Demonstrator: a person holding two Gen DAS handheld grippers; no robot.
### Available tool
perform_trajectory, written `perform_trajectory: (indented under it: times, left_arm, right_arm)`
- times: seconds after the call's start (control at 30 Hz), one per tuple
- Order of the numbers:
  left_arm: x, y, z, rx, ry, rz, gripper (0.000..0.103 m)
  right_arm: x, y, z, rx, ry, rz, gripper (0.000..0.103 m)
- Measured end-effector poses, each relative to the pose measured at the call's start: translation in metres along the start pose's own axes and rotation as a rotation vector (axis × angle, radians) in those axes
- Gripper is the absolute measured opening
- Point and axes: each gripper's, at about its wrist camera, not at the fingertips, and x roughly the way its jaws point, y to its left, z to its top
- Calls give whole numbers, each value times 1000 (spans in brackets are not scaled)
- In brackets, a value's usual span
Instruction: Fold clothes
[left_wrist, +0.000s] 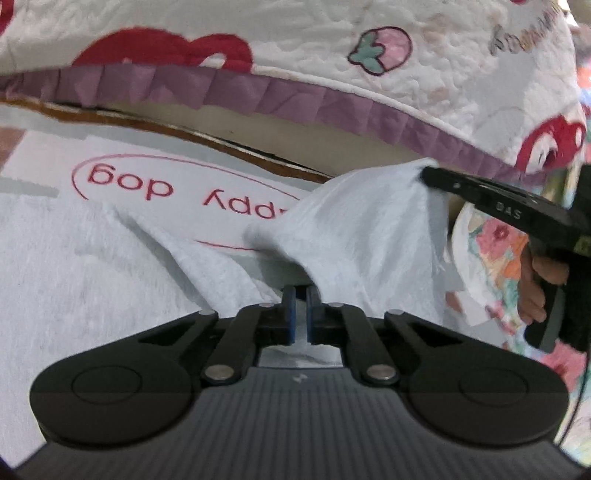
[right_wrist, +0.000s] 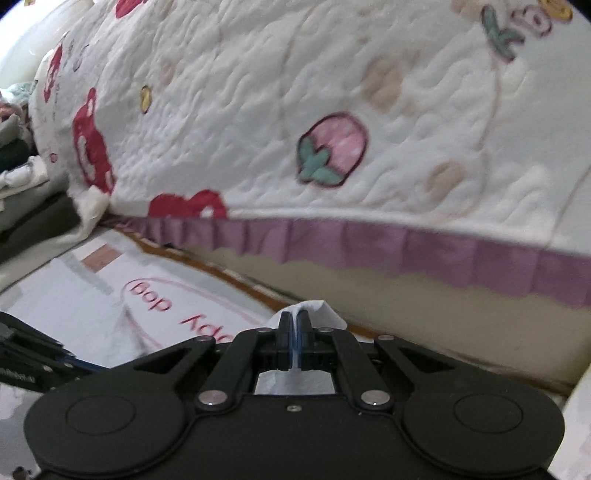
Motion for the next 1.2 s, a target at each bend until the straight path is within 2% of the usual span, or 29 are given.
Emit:
perform_trajectory:
  times: [0.07, 0.13, 0.2, 0.23, 0.3, 0.37, 0.47, 0.5, 0.53, 0.57, 0.63, 0.77, 0.83, 0.9, 0.93, 0.97, 1.07, 1.13, 1.17, 1.2]
  left_arm:
    - [-1, -2, 10, -22, 9, -20, 8]
    - [-6, -8, 16, -3, -10, -26, 12]
    - [-14, -11, 16, -2, -41, -36, 28]
    - [-17, -11, 13, -9, -53, -41, 32]
    - [-17, -11, 4, -2, -46, -38, 35]
    - [-13, -12, -5, 23, -19, -13, 35]
    - [-3, -18, -13, 61, 16, -2, 36]
    - [0, -18, -14, 54, 25, -12, 38]
    - [3, -19, -15, 43, 35, -20, 38]
    - [5, -20, -17, 39, 43, -24, 38]
    - [8, -22, -21, 47, 57, -28, 39]
    - [13, -26, -25, 49, 76, -32, 40]
    - [14, -26, -26, 44, 82, -42, 40]
    - [15, -27, -26, 50, 89, -52, 37]
    - [16, -29, -26, 66, 94, -53, 36]
    - [16, -31, -26, 83, 99, -50, 36]
    - [12, -36, -26, 128, 103, -51, 26]
    - [12, -36, -26, 143, 103, -49, 20]
    - [12, -36, -26, 147, 103, -47, 14]
    - [13, -36, -26, 150, 104, -44, 13]
  right_arm:
    - [-5, -7, 10, -1, -41, -38, 3]
    - [-20, -14, 22, 17, -111, -88, 3]
    - [-44, -21, 22, 69, -181, -102, 3]
    - [-55, -24, 21, 93, -212, -106, 3]
    - [-72, -27, 1, 109, -201, -68, 3]
    - [-80, -25, -32, 114, -102, 0, 4]
    - [-67, -25, -93, 178, 224, 180, 5]
    - [-60, -23, -113, 190, 340, 212, 5]
    - [-56, -19, -130, 190, 429, 213, 10]
    - [-54, -19, -140, 196, 479, 209, 10]
    - [-60, -25, -145, 221, 447, 166, 13]
    - [-70, -55, -121, 396, 297, 155, 47]
    - [-71, -68, -108, 494, 209, 152, 60]
    - [-67, -76, -98, 574, 144, 136, 62]
    - [-62, -75, -94, 574, 126, 102, 63]
    - [-57, -71, -93, 549, 121, 60, 63]
    - [-31, -54, -84, 373, 158, -23, 63]
    - [-9, -44, -75, 246, 225, -21, 62]
    - [-2, -44, -70, 218, 239, -17, 62]
    - [6, -43, -65, 190, 253, -13, 62]
